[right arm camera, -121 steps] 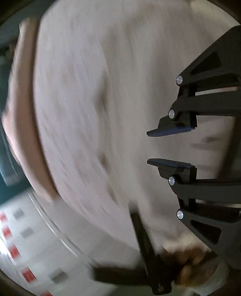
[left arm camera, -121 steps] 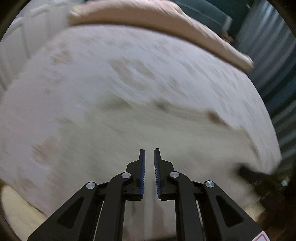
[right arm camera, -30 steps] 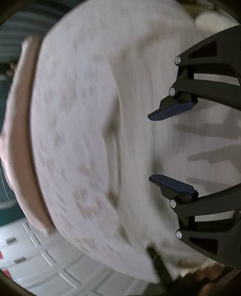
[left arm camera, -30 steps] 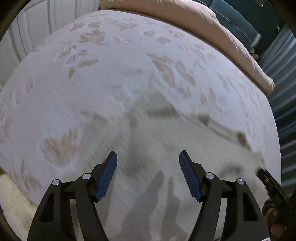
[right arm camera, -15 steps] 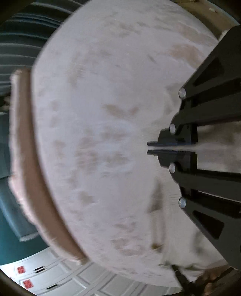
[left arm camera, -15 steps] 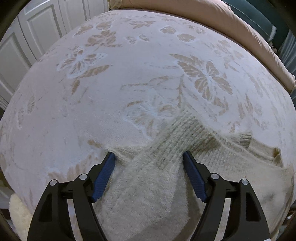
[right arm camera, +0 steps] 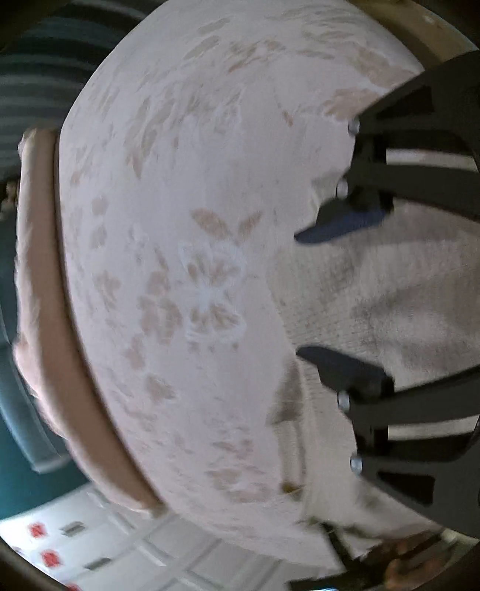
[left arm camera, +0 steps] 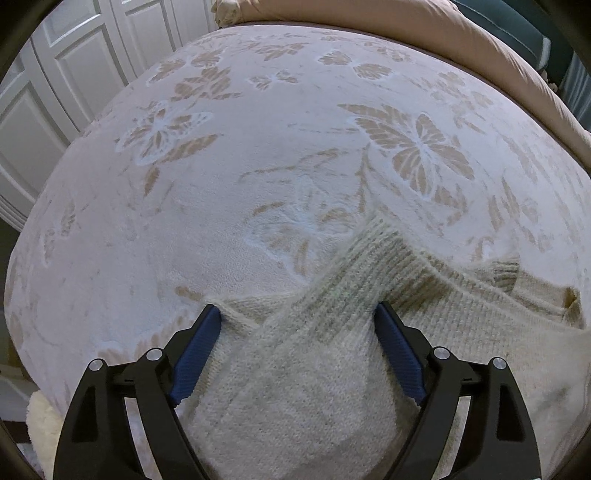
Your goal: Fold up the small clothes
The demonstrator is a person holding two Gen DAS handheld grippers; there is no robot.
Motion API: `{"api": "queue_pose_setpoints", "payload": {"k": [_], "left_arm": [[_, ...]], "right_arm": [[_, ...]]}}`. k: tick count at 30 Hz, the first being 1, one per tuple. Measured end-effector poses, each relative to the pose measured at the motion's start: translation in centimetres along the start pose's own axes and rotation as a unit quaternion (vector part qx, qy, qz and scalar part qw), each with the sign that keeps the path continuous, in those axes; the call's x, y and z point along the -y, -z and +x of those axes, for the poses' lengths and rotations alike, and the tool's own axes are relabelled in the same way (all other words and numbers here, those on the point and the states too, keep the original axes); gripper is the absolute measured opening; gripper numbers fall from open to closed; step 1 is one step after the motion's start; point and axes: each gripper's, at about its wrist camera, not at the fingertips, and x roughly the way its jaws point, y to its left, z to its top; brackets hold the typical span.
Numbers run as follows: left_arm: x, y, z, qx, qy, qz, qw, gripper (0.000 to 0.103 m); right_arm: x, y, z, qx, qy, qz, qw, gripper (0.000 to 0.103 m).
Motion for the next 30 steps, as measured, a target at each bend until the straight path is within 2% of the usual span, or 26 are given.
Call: {"api": "queue_pose_setpoints", "payload": {"k": [1, 2, 3, 5, 6, 8, 9, 11, 12, 13, 15, 16, 17, 19, 21, 24, 26, 29, 30], "left_arm": [[0.0, 0.0, 0.0, -0.001, 0.000, -0.001, 1.0000, 0.084], [-0.1, 0.0, 0.0, -0.002, 0.000, -0.002, 1.0000, 0.084], [-0.1, -0.1, -0.1, -0.003, 0.001, -0.003, 1.0000, 0.084], [-0.2, -0.2, -0.1, -0.006, 0.002, -0.004, 1.0000, 0.085], [-0.4, -0.3, -0.1, -0.008, 0.004, -0.005, 0.9999, 0.085], [-0.3, -0.4, 0.0, -0.009, 0.000, -0.002, 1.0000, 0.087], [-0.2, -0.4, 0.1, -0.007, -0.006, 0.002, 1.0000, 0.088], [0.0, -0.5, 0.5, -0.003, -0.020, 0.004, 0.9998, 0.098], [-0.2, -0.6, 0.8, -0.006, -0.027, 0.000, 0.9996, 0.098], [-0.6, -0.6, 1.2, -0.015, -0.015, -0.011, 0.9997, 0.098], [-1.6, -0.7, 1.2, -0.022, 0.009, -0.035, 0.9991, 0.098], [-1.6, -0.7, 1.0, -0.021, 0.011, -0.032, 0.9992, 0.098], [-1.5, -0.6, 0.9, -0.020, 0.010, -0.028, 0.9994, 0.098], [-1.5, -0.3, 0.3, -0.018, 0.017, -0.033, 0.9992, 0.093], [-1.8, 0.0, -0.9, -0.017, 0.031, -0.046, 0.9983, 0.089], [-2.5, 1.4, -3.4, -0.013, 0.058, -0.058, 0.9966, 0.088], [-3.2, 2.8, -5.1, -0.011, 0.071, -0.056, 0.9959, 0.088], [-4.8, 5.7, -6.8, -0.018, 0.080, -0.054, 0.9952, 0.090], [-5.5, 6.9, -7.1, -0.023, 0.083, -0.055, 0.9947, 0.090]], "right_arm": [[-0.2, 0.1, 1.2, -0.011, 0.009, -0.007, 1.000, 0.061], [-0.8, 0.1, 2.0, -0.013, 0.014, -0.013, 1.000, 0.044], [-1.1, -0.3, 2.2, -0.012, 0.007, -0.017, 1.000, 0.019], [-1.2, -1.1, 0.9, 0.007, -0.014, 0.001, 1.000, 0.004], [-1.1, -1.7, -0.5, 0.033, -0.023, 0.011, 0.999, 0.004], [-0.5, -2.2, -1.5, 0.060, -0.010, 0.018, 0.998, 0.004], [0.2, -2.3, -0.4, 0.045, -0.002, 0.021, 0.999, 0.004], [1.4, -1.5, 3.7, -0.026, 0.010, 0.018, 0.999, 0.004], [1.7, -1.1, 4.3, -0.023, 0.009, 0.019, 1.000, 0.004], [1.6, -1.2, 3.6, -0.013, 0.012, 0.020, 1.000, 0.004], [0.9, -1.4, 1.0, 0.016, 0.016, 0.037, 0.999, 0.011], [0.2, -1.3, -0.6, 0.036, 0.011, 0.038, 0.999, 0.011], [-1.3, -1.1, -2.5, 0.056, -0.002, 0.024, 0.998, 0.011], [-4.1, -0.5, -4.6, 0.063, -0.035, -0.003, 0.997, 0.011], [-8.5, 1.3, -5.2, 0.034, -0.077, -0.056, 0.995, 0.011], [-13.6, 4.6, -4.5, -0.012, -0.116, -0.112, 0.987, 0.011], [-16.3, 6.7, -3.7, -0.036, -0.127, -0.138, 0.982, 0.011], [-19.5, 9.5, -1.4, -0.084, -0.117, -0.182, 0.973, 0.011], [-20.1, 10.2, -0.8, -0.076, -0.103, -0.189, 0.974, 0.011]]}}
